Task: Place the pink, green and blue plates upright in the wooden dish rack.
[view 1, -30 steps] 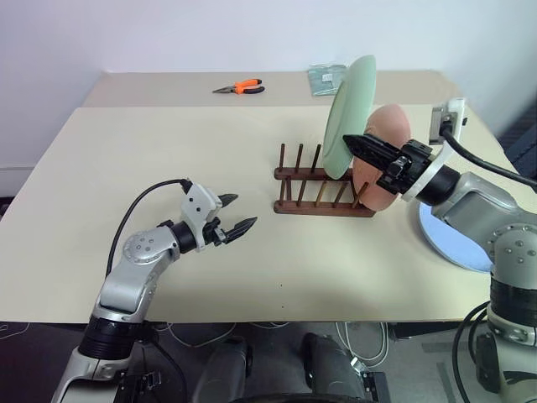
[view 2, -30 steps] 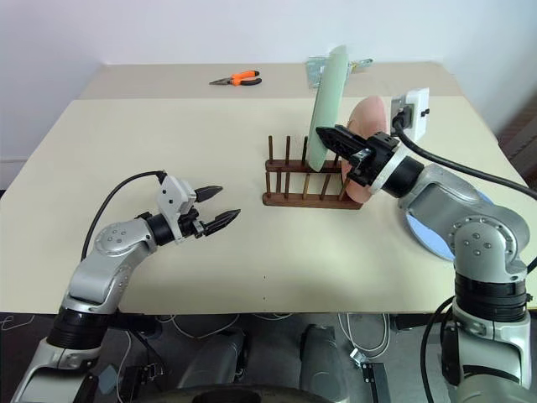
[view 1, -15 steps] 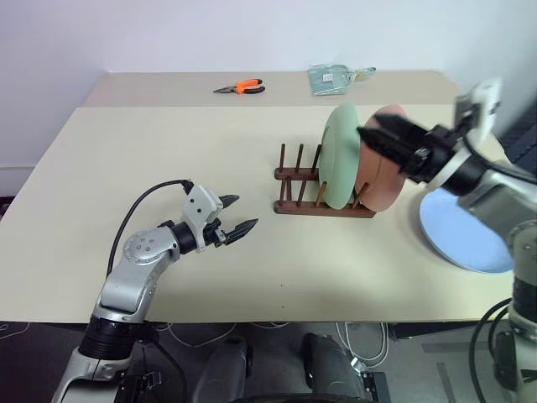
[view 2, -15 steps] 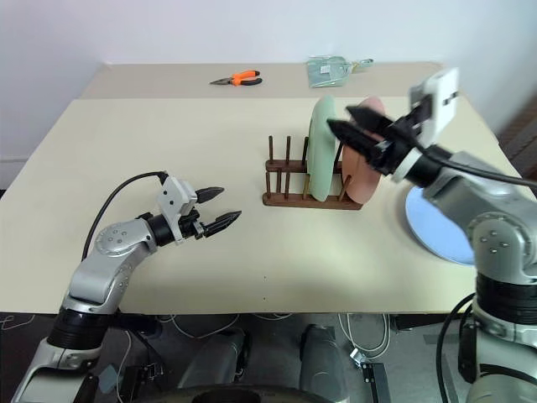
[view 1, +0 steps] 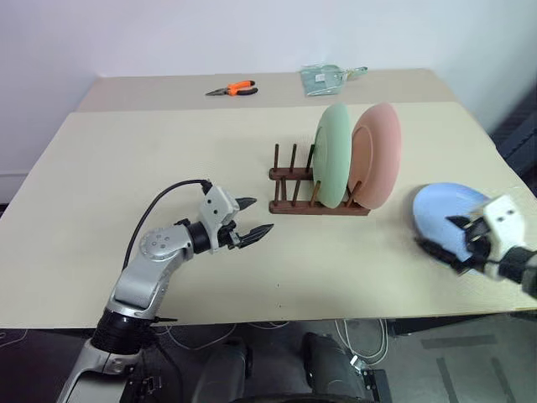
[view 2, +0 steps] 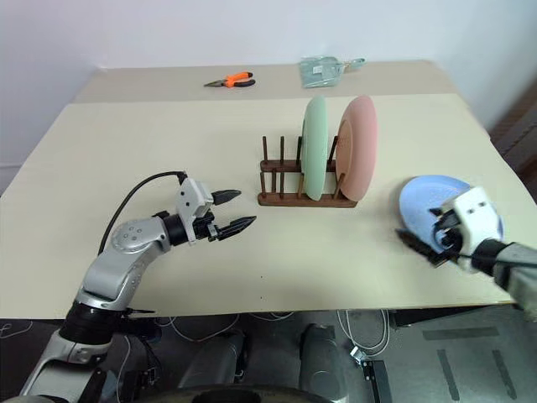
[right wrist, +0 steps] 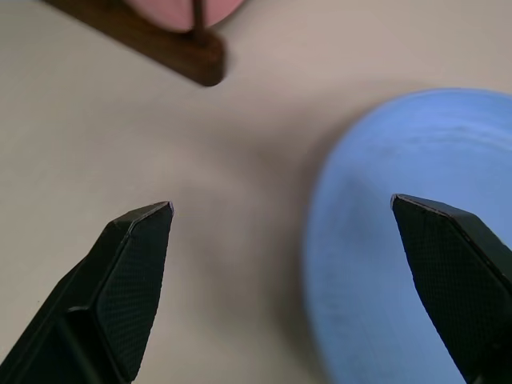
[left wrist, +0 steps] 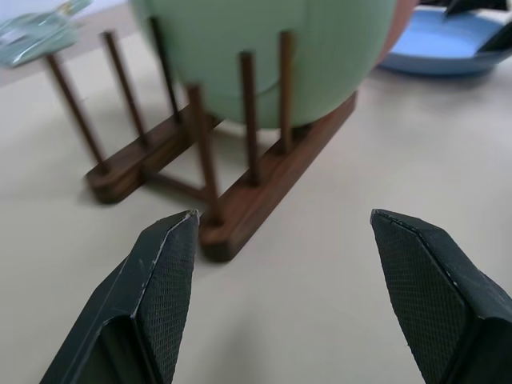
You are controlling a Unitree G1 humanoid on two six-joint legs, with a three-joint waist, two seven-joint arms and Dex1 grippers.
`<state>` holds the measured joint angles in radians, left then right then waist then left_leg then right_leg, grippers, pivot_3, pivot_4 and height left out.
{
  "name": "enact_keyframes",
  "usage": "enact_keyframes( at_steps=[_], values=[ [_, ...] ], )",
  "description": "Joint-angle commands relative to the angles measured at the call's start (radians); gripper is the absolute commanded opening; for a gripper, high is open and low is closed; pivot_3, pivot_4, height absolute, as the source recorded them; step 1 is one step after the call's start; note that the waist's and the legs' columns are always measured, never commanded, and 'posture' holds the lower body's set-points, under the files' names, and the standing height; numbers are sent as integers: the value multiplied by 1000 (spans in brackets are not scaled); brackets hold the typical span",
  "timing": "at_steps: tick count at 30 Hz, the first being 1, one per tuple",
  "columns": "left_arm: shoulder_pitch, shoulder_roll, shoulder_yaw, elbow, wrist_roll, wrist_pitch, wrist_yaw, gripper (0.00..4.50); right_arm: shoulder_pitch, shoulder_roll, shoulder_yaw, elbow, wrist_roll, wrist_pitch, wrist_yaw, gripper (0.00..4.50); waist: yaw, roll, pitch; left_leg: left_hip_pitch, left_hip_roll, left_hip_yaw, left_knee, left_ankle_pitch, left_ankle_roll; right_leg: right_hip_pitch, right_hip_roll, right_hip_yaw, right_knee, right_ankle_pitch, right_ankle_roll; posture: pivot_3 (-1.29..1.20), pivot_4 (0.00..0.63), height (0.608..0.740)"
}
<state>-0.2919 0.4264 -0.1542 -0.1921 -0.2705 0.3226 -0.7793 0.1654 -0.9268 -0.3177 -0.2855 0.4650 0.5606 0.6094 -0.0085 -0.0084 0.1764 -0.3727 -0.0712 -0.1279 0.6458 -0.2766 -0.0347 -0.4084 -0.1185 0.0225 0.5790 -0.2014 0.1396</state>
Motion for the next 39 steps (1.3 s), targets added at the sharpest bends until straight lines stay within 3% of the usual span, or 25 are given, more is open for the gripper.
enact_keyframes(
  at_steps=[1, 5, 11, 18, 24, 28, 32, 35, 39],
  values=[
    [-16, 0, -3, -22, -2, -3, -5, 3537, -36, 4, 85, 63, -180, -63, -83, 4458, 1, 0, 0, 0, 0, 0, 0, 0, 0, 0, 0, 0, 0, 0, 0, 0, 150, 740],
    [-15, 4, -4, -29, -2, -1, -5, 3537, -92, 21, 113, 164, -255, -71, -124, 3177, 4, -1, 0, -1, -1, 0, 0, 0, 0, 0, -1, 0, -1, 0, 0, 0, 150, 740],
    [-11, 10, -3, -35, 4, -2, 1, 3537, -162, 61, 85, 200, -257, -41, -132, 33, 21, -1, 0, -1, -1, -1, 1, 0, 0, 0, 0, 0, -1, 0, 0, 0, 150, 740],
    [-2, 22, 14, -27, 9, -8, 13, 3537, -385, 147, -105, 106, -109, -81, -153, 33, 15, 1, 2, -1, -1, -1, 1, 0, 0, 0, 0, 0, 0, 0, 0, 0, 150, 740],
    [-9, 30, 34, 5, 14, -26, 28, 3537, -775, 214, -244, 15, 270, 76, -217, 33, 18, 3, 2, -1, -1, -4, -1, 0, 0, 0, 1, -1, 0, 1, 0, 0, 150, 740],
    [-8, 30, 50, 24, 23, -39, 37, 3537, -973, 332, -192, -63, 595, 211, -318, 33, 18, 2, 2, -1, 0, -6, -1, 0, 0, 0, 1, -3, 0, 3, -4, 0, 150, 740],
    [-4, 44, 75, 46, 30, -55, 50, 3537, -1059, 558, -41, -118, 820, 259, -494, 33, 11, 2, 2, -1, 0, -7, -2, 0, 0, -1, 1, -3, 1, 3, -4, 0, 150, 740],
    [3, 63, 97, 73, 41, -76, 57, 3537, -1055, 713, 44, -107, 907, 253, -653, 33, 3, 2, 2, -1, 0, -9, -3, 0, 0, -3, 1, -3, 2, 3, -4, 0, 150, 740],
    [4, 72, 105, 83, 44, -85, 61, 3537, -1031, 775, 91, -93, 923, 235, -771, 33, 7, 2, 2, -2, -2, -10, -2, 0, 0, -3, 1, -3, 2, 5, -1, 0, 150, 740]
  ],
)
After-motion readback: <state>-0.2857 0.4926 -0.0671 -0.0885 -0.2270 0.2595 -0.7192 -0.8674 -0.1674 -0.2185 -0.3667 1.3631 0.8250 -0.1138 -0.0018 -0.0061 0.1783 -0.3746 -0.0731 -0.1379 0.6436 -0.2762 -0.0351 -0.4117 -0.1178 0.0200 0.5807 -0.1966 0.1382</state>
